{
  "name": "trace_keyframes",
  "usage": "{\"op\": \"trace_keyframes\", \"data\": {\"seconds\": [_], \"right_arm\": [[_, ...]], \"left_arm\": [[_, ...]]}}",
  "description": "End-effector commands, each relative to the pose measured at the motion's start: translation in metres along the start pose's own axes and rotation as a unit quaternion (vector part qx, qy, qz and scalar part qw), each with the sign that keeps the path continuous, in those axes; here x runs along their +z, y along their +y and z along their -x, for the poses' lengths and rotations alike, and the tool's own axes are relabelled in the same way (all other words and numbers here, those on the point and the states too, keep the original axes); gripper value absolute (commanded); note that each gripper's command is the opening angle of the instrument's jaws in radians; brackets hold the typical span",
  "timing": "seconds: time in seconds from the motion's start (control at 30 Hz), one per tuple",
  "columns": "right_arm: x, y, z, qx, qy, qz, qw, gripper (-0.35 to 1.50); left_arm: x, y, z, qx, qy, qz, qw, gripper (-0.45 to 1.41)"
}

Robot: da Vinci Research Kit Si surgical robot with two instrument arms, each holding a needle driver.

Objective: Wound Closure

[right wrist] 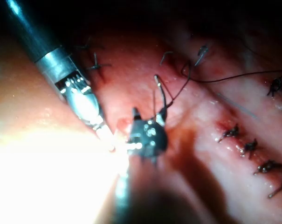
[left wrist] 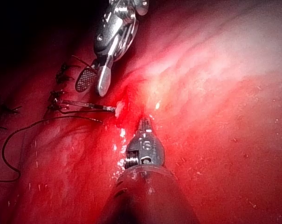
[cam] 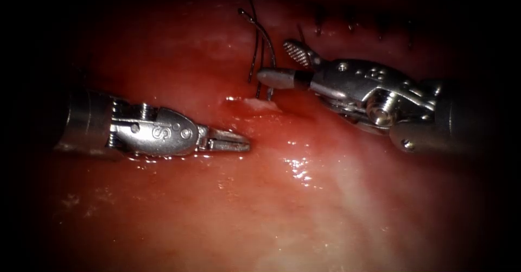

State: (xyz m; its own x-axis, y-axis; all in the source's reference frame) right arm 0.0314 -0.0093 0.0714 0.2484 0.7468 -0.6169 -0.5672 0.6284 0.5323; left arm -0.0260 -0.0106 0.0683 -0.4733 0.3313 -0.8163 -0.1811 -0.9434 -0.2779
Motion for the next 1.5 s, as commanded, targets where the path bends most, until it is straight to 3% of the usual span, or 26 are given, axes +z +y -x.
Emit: {"op": "trace_keyframes", "data": {"seconds": [0.03, 0.27, 0.4, 0.5, 0.53, 0.57, 0.63, 0.67, 0.77, 0.87, 1.07, 1.23, 1.4, 1.5], "right_arm": [[0.0018, 0.0008, -0.0007, 0.011, -0.003, 0.003, 1.000, 0.73], [0.0037, 0.0023, -0.0021, 0.013, -0.032, -0.008, 0.999, 0.73], [0.0047, 0.0023, -0.0023, 0.012, -0.042, -0.012, 0.999, 0.96], [0.0053, 0.0019, -0.0022, 0.011, -0.050, -0.025, 0.998, 0.88], [0.0054, 0.0018, -0.0021, 0.010, -0.053, -0.029, 0.998, 0.79], [0.0055, 0.0016, -0.0020, 0.009, -0.054, -0.032, 0.998, 0.49], [0.0054, 0.0015, -0.0018, 0.005, -0.059, -0.040, 0.997, -0.35], [0.0052, 0.0014, -0.0017, 0.001, -0.063, -0.042, 0.997, -0.35], [0.0048, 0.0013, -0.0016, 0.077, -0.085, -0.012, 0.993, -0.35], [0.0045, 0.0012, -0.0016, 0.092, -0.089, -0.009, 0.992, -0.35], [0.0044, 0.0004, -0.0014, 0.104, -0.040, -0.016, 0.994, -0.35], [0.0040, 0.0000, -0.0021, -0.037, 0.059, -0.027, 0.997, -0.35], [0.0036, 0.0000, -0.0034, -0.160, 0.090, -0.041, 0.982, -0.35], [0.0033, -0.0002, -0.0036, -0.184, 0.100, -0.049, 0.977, -0.35]], "left_arm": [[0.0008, 0.0001, 0.0002, 0.000, 0.001, 0.000, 1.000, -0.45], [0.0008, 0.0001, 0.0002, 0.000, 0.001, 0.001, 1.000, -0.45], [0.0009, 0.0002, 0.0003, 0.001, 0.000, 0.002, 1.000, -0.45], [0.0009, 0.0002, 0.0003, 0.001, 0.000, 0.002, 1.000, -0.45], [0.0009, 0.0002, 0.0003, 0.001, 0.000, 0.002, 1.000, -0.45], [0.0009, 0.0002, 0.0003, 0.001, 0.000, 0.002, 1.000, -0.45], [0.0009, 0.0002, 0.0003, 0.001, 0.000, 0.002, 1.000, -0.45], [0.0009, 0.0002, 0.0003, 0.001, 0.000, 0.002, 1.000, -0.45], [0.0009, 0.0002, 0.0003, 0.001, 0.000, 0.002, 1.000, -0.45], [0.0009, 0.0002, 0.0003, 0.001, -0.001, 0.003, 1.000, -0.45], [0.0010, 0.0002, 0.0004, 0.001, -0.001, 0.004, 1.000, -0.45], [0.0010, 0.0003, 0.0004, 0.002, 0.000, 0.005, 1.000, -0.45], [0.0010, 0.0003, 0.0004, 0.002, 0.000, 0.005, 1.000, -0.43], [0.0011, 0.0003, 0.0004, 0.002, 0.000, 0.005, 1.000, -0.43]]}}
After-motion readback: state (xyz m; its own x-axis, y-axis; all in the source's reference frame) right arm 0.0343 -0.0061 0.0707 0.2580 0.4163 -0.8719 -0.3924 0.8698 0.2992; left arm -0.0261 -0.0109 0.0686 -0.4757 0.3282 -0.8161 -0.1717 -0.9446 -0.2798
